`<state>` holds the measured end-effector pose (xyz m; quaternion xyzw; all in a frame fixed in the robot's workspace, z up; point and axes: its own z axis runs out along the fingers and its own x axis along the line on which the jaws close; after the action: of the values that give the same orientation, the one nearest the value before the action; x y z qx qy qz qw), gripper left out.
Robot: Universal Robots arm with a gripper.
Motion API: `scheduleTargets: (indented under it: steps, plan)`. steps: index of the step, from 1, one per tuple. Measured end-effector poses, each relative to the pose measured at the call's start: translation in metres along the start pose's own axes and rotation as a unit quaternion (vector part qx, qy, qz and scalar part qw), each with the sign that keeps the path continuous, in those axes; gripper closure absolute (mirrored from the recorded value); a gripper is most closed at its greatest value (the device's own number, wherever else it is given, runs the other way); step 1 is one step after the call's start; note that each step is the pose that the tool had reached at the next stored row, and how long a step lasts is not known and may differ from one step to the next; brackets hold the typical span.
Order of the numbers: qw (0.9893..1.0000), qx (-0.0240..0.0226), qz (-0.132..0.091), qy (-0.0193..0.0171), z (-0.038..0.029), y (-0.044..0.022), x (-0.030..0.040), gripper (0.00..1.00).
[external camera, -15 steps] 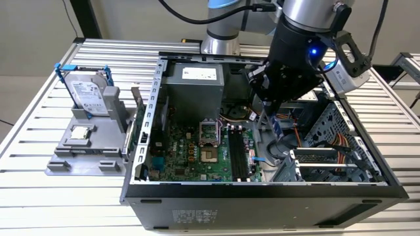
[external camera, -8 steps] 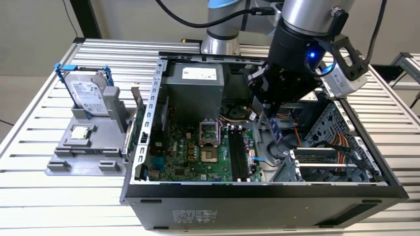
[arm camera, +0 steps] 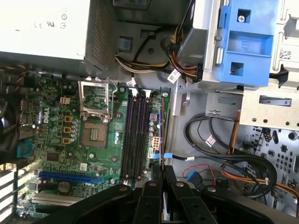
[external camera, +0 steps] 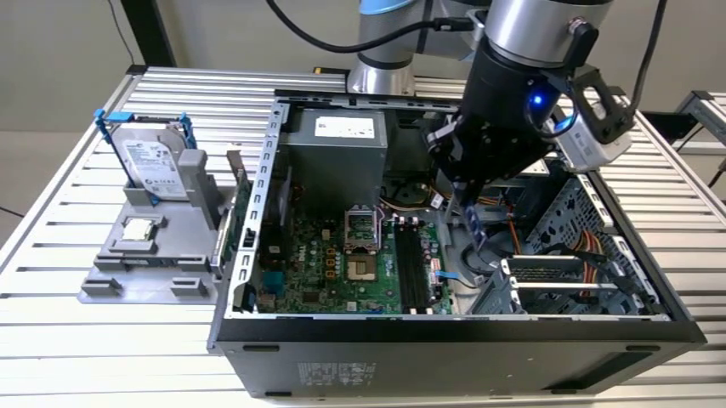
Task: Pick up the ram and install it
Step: 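Insert the ram into the slot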
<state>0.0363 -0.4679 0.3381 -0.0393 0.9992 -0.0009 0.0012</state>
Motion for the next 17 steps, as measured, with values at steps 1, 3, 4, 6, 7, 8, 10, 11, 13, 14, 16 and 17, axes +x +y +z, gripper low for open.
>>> scheduleTargets:
  steps: [1, 3, 4, 6, 7, 8, 10, 11, 13, 14, 16, 17]
  plan:
    - [1.0, 0.0, 0.0, 0.0, 0.0005, 0.0, 0.0, 1.0]
    - [1.0, 0.0002, 0.0, 0.0, 0.0015, 0.0, 0.0, 1.0]
    - [1.0, 0.0003, 0.0, 0.0, 0.002, 0.0, 0.0, 1.0]
    - [1.0, 0.0005, 0.0, 0.0, 0.003, 0.0, 0.0, 1.0]
    - [1.0, 0.0006, 0.0, 0.0, 0.0034, 0.0, 0.0, 1.0]
    - [1.0, 0.0007, 0.0, 0.0, 0.0039, 0.0, 0.0, 1.0]
    - [1.0, 0.0008, 0.0, 0.0001, 0.0049, 0.0, 0.0, 1.0]
    - [1.0, 0.0009, 0.0, 0.0001, 0.0053, 0.0, 0.0, 1.0]
    - [1.0, 0.0011, 0.0, 0.0001, 0.0063, 0.0, 0.0, 1.0]
    - [1.0, 0.0012, 0.0, 0.0001, 0.0068, 0.0, 0.0, 1.0]
    - [1.0, 0.0014, 0.0, 0.0001, 0.0078, 0.0, 0.0, 1.0]
    - [1.0, 0.0015, 0.0, 0.0001, 0.0083, 0.0, 0.0, 1.0]
